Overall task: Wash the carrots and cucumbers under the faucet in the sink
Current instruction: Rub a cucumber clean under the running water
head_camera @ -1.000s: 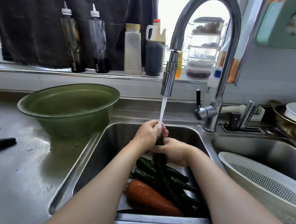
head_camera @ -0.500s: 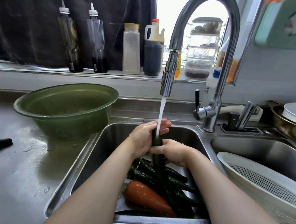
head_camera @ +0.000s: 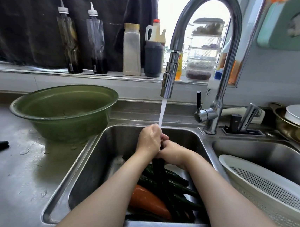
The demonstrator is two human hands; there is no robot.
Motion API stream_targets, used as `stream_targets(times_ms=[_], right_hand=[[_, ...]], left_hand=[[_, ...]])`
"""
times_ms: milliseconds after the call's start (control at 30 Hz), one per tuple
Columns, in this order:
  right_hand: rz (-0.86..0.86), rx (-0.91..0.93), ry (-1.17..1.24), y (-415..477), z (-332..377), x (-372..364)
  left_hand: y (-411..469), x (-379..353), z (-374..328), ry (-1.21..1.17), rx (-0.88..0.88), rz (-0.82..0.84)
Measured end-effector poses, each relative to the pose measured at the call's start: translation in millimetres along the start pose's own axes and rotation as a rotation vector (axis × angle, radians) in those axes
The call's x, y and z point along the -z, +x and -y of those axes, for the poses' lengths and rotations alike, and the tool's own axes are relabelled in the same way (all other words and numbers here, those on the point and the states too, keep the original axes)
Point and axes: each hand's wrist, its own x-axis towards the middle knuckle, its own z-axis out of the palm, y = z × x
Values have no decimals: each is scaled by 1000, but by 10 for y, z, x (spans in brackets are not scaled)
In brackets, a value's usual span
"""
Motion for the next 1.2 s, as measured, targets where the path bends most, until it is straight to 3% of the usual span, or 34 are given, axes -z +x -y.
stream_targets(times_ms=[133,267,367,433,600,767,833,900,1033,1200], right_hand=[[-12,35,37,-4,14,-25],[109,-48,108,-18,-86,-2],[207,-128,84,-37,-154,13],[196,-113,140,-54,-160,29],[149,-54,300,-69,-113,47],[264,-33,504,-59,-64,-20],[285,-20,491,-66,-37,-72],[289,-48,484,-85,-29,-87],[242,-173,560,-140,14,-52],[176,-132,550,-165,30,21]], left_hand=[[23,8,15,-134,3,-75],[3,33,31,-296,64,9],[33,-1,44,-123,-15,95],[53,2,72,-33,-53,162],[64,84,99,-240,-29,294],[183,140,61,-268,29,-48],[174,233,42,-316,11,-76],[158,288,47,-341,14,1],[114,252,53,-162,14,233],[129,269,90,-417,40,390]])
